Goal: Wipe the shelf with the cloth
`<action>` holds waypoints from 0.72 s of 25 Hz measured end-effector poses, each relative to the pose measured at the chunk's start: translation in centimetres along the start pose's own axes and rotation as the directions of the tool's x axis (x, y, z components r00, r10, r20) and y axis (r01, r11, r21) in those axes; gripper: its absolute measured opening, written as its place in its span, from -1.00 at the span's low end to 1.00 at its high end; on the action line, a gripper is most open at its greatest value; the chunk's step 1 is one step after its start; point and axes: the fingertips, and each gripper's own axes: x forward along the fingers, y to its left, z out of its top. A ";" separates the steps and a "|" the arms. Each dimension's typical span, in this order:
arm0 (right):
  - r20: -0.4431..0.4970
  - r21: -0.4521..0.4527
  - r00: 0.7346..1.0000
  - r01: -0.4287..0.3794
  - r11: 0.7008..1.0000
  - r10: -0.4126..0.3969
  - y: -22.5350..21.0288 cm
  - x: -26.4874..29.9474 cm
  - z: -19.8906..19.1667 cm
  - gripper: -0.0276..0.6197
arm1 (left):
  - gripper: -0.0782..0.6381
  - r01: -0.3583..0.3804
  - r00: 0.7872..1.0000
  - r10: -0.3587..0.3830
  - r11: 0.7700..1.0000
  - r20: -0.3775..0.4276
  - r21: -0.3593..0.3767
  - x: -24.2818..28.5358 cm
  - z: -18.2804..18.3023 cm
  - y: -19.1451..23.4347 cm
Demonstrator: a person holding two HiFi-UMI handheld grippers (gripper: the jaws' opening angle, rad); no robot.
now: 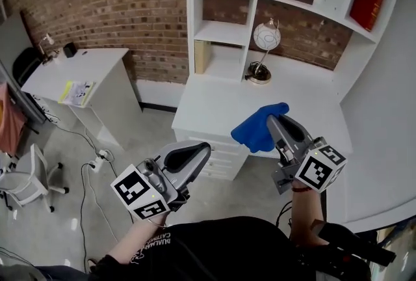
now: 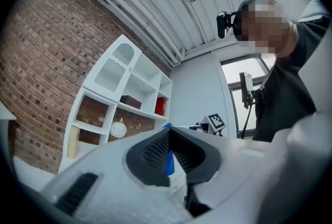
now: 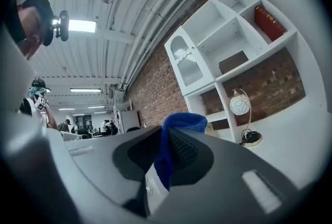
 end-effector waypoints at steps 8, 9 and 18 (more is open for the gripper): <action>-0.043 0.106 0.999 -0.004 0.994 0.008 -6.4 2.2 -1.7 -0.77 | -0.78 -0.058 0.996 0.057 0.998 -0.072 -0.005 4.8 -2.5 4.1; -0.047 0.119 0.999 -0.001 0.993 0.006 -7.0 2.5 -1.9 -0.77 | -0.78 -0.061 0.995 0.061 0.998 -0.079 0.004 5.4 -2.7 4.6; -0.053 0.130 0.998 -0.025 0.991 0.032 -9.1 4.0 -3.3 -0.77 | -0.78 0.013 0.996 -0.015 1.000 -0.088 -0.020 11.1 -4.3 7.6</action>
